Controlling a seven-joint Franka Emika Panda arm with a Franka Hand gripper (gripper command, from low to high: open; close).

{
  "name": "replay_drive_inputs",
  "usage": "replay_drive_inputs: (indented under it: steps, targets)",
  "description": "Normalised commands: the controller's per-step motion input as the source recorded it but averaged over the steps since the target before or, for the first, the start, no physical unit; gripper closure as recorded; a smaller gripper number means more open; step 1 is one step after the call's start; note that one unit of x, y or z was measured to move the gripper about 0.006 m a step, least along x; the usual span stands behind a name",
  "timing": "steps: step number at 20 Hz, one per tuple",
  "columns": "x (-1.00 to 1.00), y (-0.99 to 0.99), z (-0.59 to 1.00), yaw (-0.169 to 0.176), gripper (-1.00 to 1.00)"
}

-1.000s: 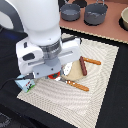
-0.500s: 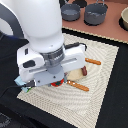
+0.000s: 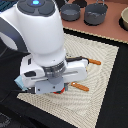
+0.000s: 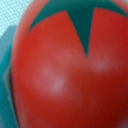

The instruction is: Interact with the objects in diverse but meaningful ways.

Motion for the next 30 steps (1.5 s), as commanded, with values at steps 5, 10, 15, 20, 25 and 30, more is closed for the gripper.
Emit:
replay_drive_inputs:
  steps: [5,10,15,20,25,30]
  targets:
    - [0.10,-0.23,0.42,-0.003,-1.00]
    - [0.00,-0.14,0.64,0.000,-1.00]
    - [-0.04,-0.06,0.71,0.026,-1.00]
    - [-0.42,0.06,0.60,0.081,-1.00]
    - [-0.69,0.07,0.28,0.133,-1.00]
    - [-0.82,0.00,0.00,0.147,-1.00]
